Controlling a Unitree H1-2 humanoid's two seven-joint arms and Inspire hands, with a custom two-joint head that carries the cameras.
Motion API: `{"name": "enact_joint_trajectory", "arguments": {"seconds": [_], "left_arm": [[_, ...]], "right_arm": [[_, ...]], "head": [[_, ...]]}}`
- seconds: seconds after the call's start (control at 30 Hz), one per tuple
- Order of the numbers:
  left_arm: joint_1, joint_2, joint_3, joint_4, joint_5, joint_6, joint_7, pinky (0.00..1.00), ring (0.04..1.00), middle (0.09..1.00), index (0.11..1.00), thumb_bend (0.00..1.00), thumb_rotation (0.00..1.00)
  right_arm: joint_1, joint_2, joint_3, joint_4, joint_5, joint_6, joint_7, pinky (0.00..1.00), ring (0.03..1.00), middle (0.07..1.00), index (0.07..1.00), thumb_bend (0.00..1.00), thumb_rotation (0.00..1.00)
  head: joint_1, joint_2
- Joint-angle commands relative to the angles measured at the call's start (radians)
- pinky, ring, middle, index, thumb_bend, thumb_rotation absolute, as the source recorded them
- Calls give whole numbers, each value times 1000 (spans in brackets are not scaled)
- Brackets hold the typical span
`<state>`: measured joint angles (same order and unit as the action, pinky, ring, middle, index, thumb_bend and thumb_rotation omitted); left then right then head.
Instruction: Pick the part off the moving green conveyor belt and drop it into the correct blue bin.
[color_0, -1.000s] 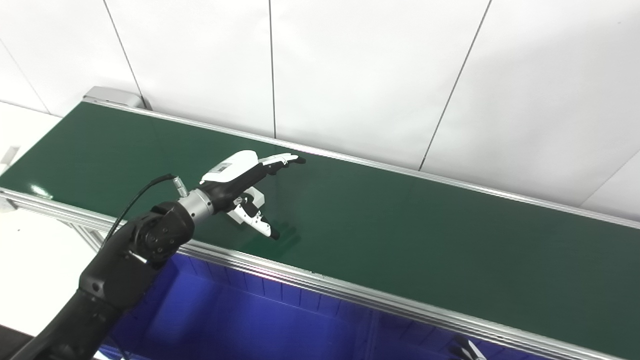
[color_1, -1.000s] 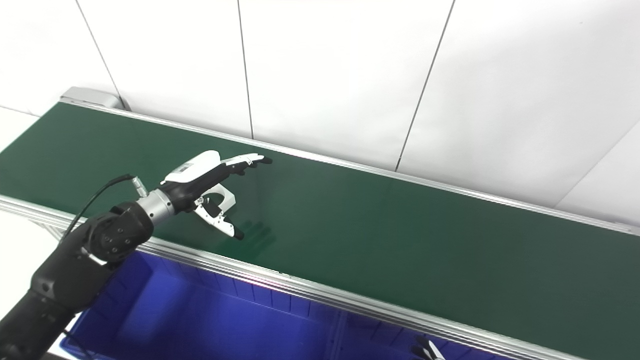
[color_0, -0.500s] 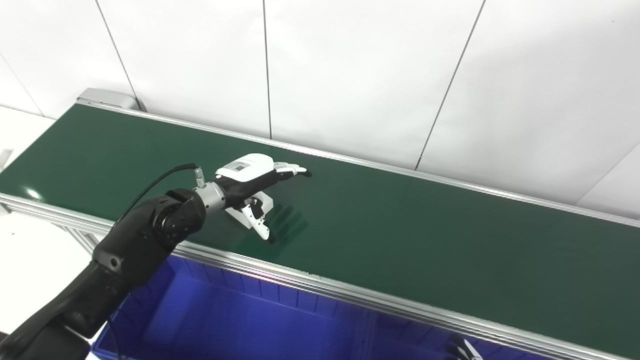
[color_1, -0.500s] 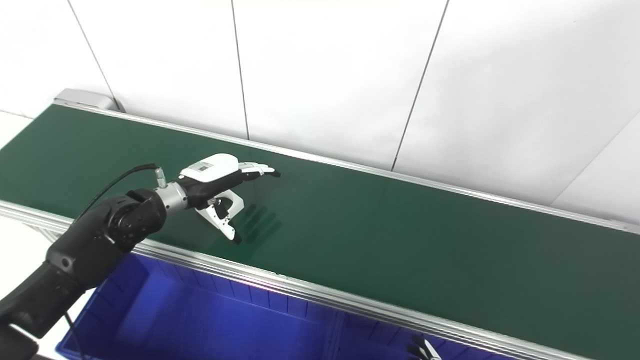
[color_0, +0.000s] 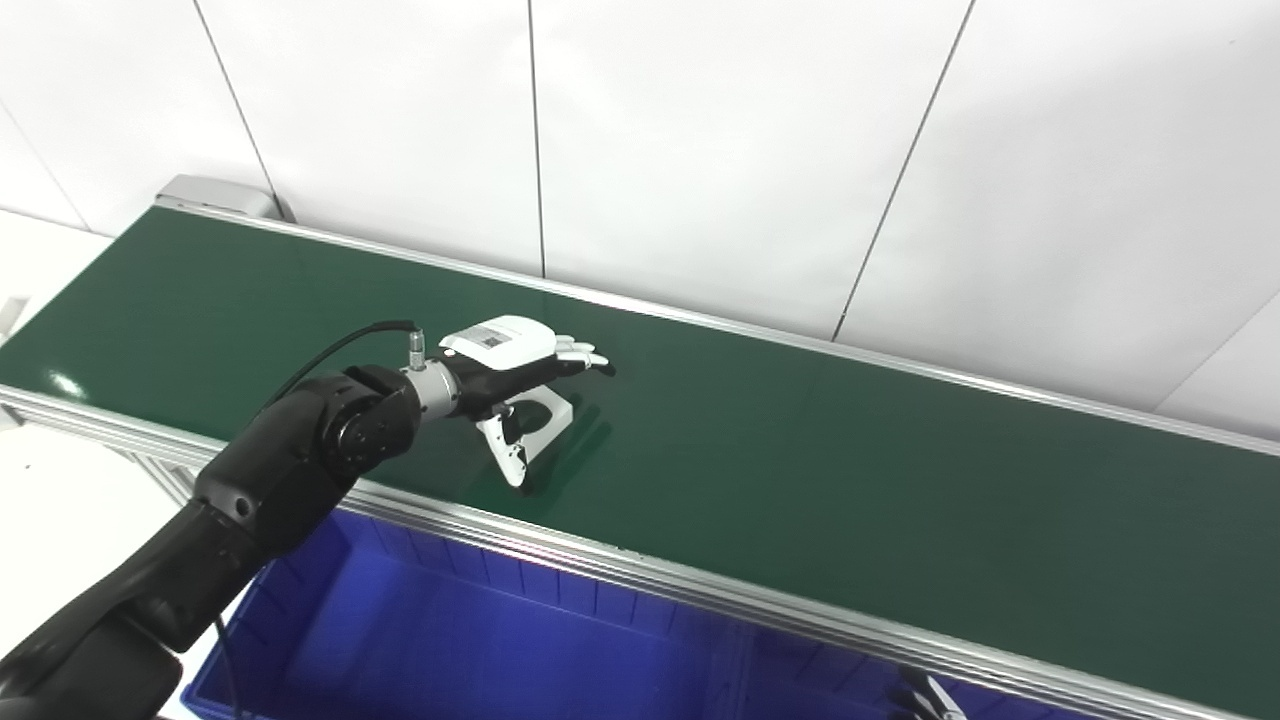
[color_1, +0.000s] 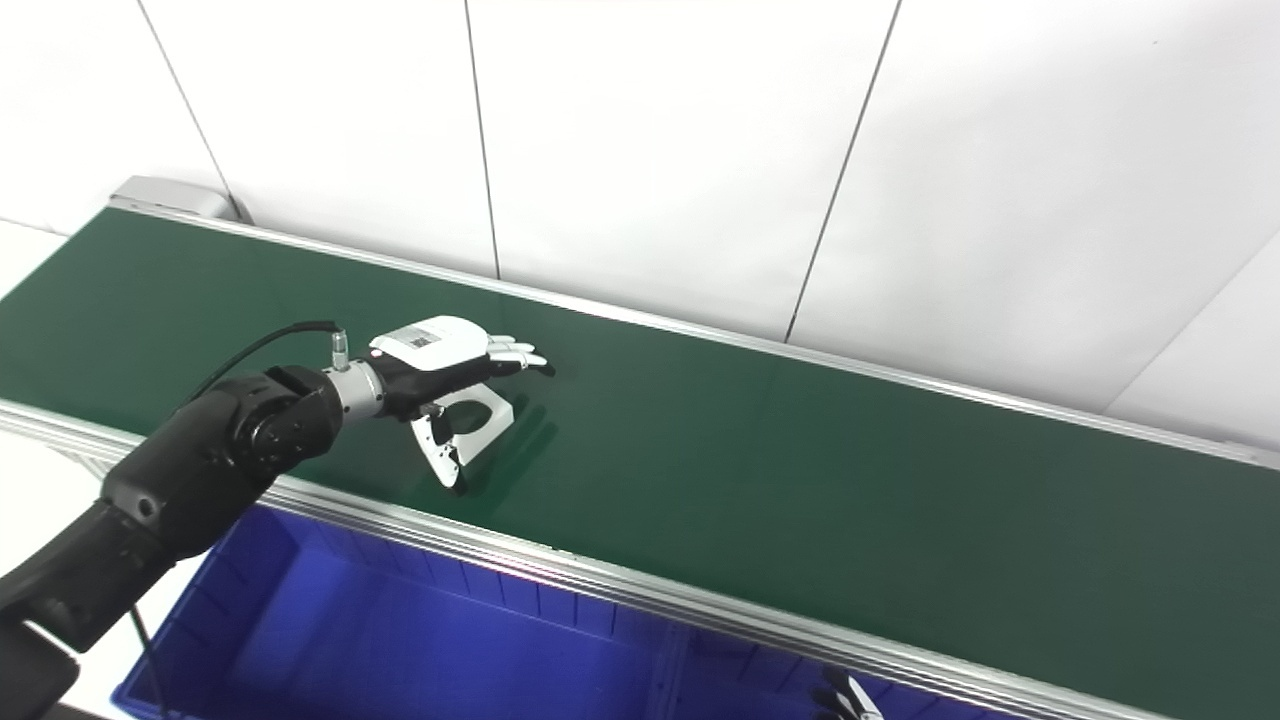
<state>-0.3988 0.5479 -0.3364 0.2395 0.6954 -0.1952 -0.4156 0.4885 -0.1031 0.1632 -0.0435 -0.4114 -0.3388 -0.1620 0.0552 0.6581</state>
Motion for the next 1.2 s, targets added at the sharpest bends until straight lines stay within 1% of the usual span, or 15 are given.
{"name": "enact_joint_trajectory", "arguments": {"seconds": [0.0, 0.07, 0.13, 0.2, 0.23, 0.27, 0.3, 0.33, 0.4, 0.57, 0.8, 0.97, 1.0, 1.07, 1.17], "left_arm": [[-50, 32, 6, -21, 15, 15, -1, 958, 975, 956, 912, 867, 0], [-50, 30, 5, -19, 26, 28, -1, 952, 969, 951, 913, 849, 0], [-47, 25, 6, -13, 40, 30, 23, 936, 949, 939, 906, 823, 0], [-41, 16, 14, 0, 41, 17, 56, 863, 875, 910, 888, 738, 0], [-37, 9, 22, 9, 29, 8, 73, 673, 728, 820, 827, 664, 0], [-32, 1, 29, 14, 15, 4, 89, 563, 596, 790, 794, 567, 0], [-26, -11, 38, 23, 0, -4, 111, 471, 518, 725, 733, 509, 0], [-23, -18, 43, 29, -8, -8, 125, 421, 480, 682, 693, 481, 0], [-20, -34, 47, 43, -10, -14, 157, 382, 388, 508, 579, 486, 0], [-21, -53, 44, 55, -5, -8, 190, 305, 365, 482, 528, 494, 0], [-20, -63, 39, 80, -18, -37, 208, 395, 406, 453, 525, 498, 0], [-11, -67, 34, 90, -9, -62, 250, 457, 450, 469, 499, 502, 0], [-9, -67, 34, 91, -10, -67, 257, 401, 413, 473, 515, 499, 0], [-1, -66, 39, 89, -16, -87, 281, 367, 390, 467, 523, 497, 0], [15, -68, 56, 62, -34, -86, 293, 383, 394, 477, 520, 498, 0]], "right_arm": [[2, 5, -1, -29, 5, -56, -12, 672, 747, 794, 860, 706, 424], [2, 5, 0, -31, 4, -55, -12, 677, 749, 794, 861, 704, 421], [3, 5, 0, -32, 1, -57, -13, 681, 751, 794, 863, 704, 420], [4, 6, -1, -31, -4, -62, -19, 670, 747, 790, 862, 701, 428], [5, 7, -1, -31, -6, -63, -21, 661, 740, 789, 861, 706, 434], [7, 8, -1, -33, -8, -61, -22, 655, 739, 791, 862, 707, 441], [9, 8, 0, -36, -4, -58, -20, 654, 741, 794, 864, 708, 443], [10, 8, 0, -38, -1, -56, -18, 653, 742, 795, 864, 709, 443], [11, 7, 1, -40, 11, -59, -13, 659, 745, 796, 864, 706, 425], [14, 8, 1, -50, 15, -47, -8, 663, 748, 800, 866, 706, 429], [20, 10, 1, -67, 9, -31, -6, 654, 746, 803, 869, 711, 451], [15, 9, -1, -53, 13, -55, -15, 661, 745, 797, 863, 713, 429], [14, 8, -1, -53, 14, -55, -14, 670, 749, 796, 864, 707, 418], [15, 7, 0, -56, 19, -52, -9, 682, 754, 797, 865, 707, 417], [17, 8, 0, -58, 17, -45, -9, 663, 749, 802, 867, 711, 429]], "head": [[1, -1], [0, 0], [0, 1], [0, 1], [1, 2], [1, 4], [0, 5], [0, 5], [-1, 8], [0, 14], [1, 16], [1, 18], [1, 18], [0, 20], [2, 19]]}}
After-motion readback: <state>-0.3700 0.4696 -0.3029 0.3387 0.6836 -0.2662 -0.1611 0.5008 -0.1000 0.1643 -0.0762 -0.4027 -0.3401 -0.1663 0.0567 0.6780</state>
